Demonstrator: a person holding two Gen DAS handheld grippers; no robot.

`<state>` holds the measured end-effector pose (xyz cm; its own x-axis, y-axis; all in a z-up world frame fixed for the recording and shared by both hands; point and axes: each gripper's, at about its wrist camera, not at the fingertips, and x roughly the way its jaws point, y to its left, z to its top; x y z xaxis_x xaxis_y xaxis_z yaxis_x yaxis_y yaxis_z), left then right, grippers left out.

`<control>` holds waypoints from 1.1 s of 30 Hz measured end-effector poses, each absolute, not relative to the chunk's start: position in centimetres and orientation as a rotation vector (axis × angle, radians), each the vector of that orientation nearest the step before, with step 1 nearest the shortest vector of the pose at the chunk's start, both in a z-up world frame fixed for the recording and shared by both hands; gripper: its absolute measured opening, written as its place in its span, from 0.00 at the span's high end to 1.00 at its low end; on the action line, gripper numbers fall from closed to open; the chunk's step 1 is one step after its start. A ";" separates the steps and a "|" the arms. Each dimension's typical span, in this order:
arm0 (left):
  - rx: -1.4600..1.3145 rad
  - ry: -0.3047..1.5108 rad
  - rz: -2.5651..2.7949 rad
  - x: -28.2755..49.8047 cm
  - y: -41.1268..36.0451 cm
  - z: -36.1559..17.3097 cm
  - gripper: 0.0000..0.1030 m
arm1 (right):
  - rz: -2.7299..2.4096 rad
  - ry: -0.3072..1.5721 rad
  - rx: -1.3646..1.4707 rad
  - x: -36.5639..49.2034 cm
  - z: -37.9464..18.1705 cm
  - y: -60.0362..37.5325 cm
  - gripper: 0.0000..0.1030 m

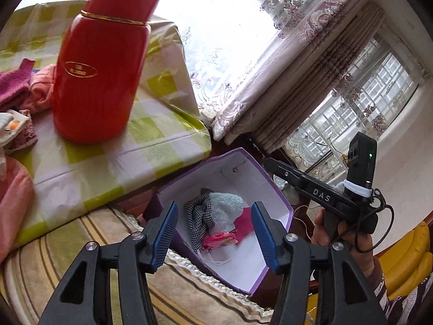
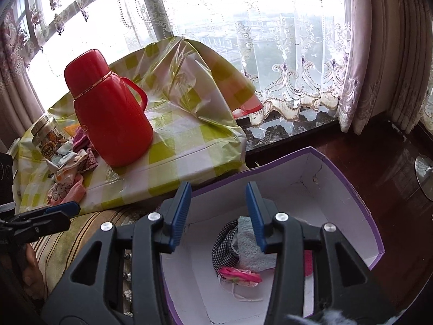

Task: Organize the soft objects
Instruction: 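Move both tools back over the pile of cloths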

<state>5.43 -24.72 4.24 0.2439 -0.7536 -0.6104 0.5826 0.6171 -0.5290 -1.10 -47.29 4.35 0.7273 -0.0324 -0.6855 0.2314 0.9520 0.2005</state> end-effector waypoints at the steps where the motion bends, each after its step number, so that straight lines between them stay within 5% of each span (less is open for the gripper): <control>1: -0.214 0.942 -0.900 5.7 -24.0 4.4 0.44 | -0.136 0.746 0.278 -1.0 4.4 -46.9 0.55; 17: -0.421 0.789 -0.476 11.3 -7.5 5.7 0.44 | 0.044 0.804 0.179 1.5 4.2 -39.7 0.55; 33: -0.420 0.944 -0.245 20.0 -2.5 3.0 0.45 | 0.272 0.836 0.029 4.2 4.5 -29.8 0.55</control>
